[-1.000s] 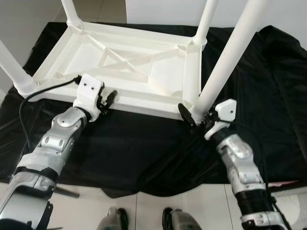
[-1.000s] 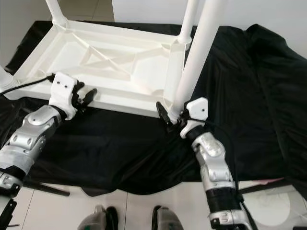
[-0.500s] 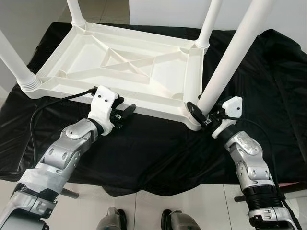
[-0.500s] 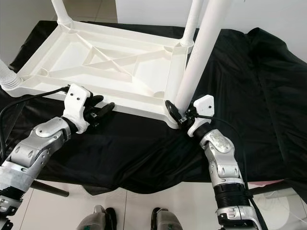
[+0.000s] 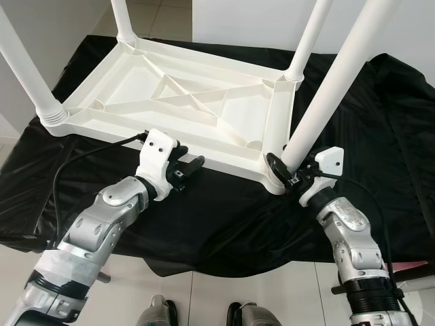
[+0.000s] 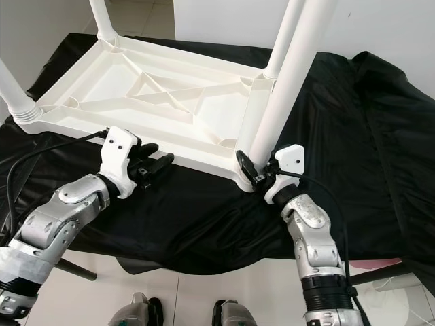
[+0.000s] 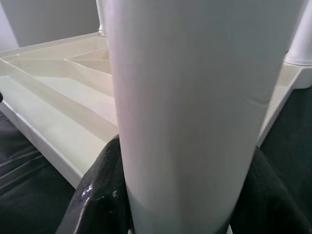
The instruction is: Building children table
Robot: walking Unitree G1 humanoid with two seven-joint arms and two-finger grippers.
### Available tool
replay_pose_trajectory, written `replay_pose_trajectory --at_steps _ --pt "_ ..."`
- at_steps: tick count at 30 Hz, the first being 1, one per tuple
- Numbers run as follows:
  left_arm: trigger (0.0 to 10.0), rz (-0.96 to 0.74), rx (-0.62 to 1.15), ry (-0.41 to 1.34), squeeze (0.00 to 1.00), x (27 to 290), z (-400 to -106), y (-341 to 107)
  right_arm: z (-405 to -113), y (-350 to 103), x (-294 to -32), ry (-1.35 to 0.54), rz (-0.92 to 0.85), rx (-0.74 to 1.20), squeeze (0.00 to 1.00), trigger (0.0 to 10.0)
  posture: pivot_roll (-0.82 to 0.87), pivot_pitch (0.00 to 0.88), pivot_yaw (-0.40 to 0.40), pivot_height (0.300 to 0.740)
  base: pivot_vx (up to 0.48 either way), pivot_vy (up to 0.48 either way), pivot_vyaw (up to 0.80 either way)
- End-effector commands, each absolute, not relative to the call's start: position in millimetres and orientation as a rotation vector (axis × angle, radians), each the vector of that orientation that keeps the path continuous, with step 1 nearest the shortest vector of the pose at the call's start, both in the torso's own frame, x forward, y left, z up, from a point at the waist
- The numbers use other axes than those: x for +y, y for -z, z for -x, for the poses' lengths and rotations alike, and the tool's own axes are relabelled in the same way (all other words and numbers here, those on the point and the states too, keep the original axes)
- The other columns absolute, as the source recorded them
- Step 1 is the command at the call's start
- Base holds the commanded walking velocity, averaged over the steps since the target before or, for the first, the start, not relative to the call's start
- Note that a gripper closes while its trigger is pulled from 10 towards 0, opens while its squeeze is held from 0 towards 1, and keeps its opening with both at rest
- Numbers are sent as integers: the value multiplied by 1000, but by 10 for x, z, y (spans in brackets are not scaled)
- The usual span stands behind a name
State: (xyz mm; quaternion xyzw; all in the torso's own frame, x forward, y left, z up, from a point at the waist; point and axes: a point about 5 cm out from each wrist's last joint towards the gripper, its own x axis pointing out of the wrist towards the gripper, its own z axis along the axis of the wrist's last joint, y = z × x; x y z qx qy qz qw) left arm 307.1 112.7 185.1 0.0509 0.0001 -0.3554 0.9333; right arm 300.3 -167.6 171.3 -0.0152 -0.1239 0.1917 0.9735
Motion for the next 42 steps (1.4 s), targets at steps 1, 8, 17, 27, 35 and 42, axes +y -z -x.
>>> replay_pose_trajectory --at_steps 1,8,17,27,35,42 --pt "10000 -113 26 717 0 1145 -3063 -1799 -2974 -1754 -1762 -314 32 -263 0 10000 -51 104 -36 740 0 0 0" --pt "10000 -84 35 690 0 1105 -3066 -1789 -2905 -1644 -1770 -154 22 -223 0 10000 -65 101 -35 740 0 0 0" --pt "10000 -71 38 655 0 1088 -3070 -1771 -2802 -1550 -1652 203 -97 -174 0 10000 -45 104 -50 740 0 0 0" --pt "10000 -61 37 609 0 1129 -3039 -1769 -2780 -1546 -1496 213 -108 -161 35 10000 -19 96 -61 740 0 0 0" --pt "10000 -59 29 596 0 1140 -3044 -1793 -2822 -1593 -1458 82 -116 -198 1000 10000 3 83 -58 740 0 0 0" --pt "10000 -72 27 628 0 1051 -3013 -1779 -2858 -1735 -1677 -148 -35 -275 0 10000 0 59 -70 740 0 0 0"
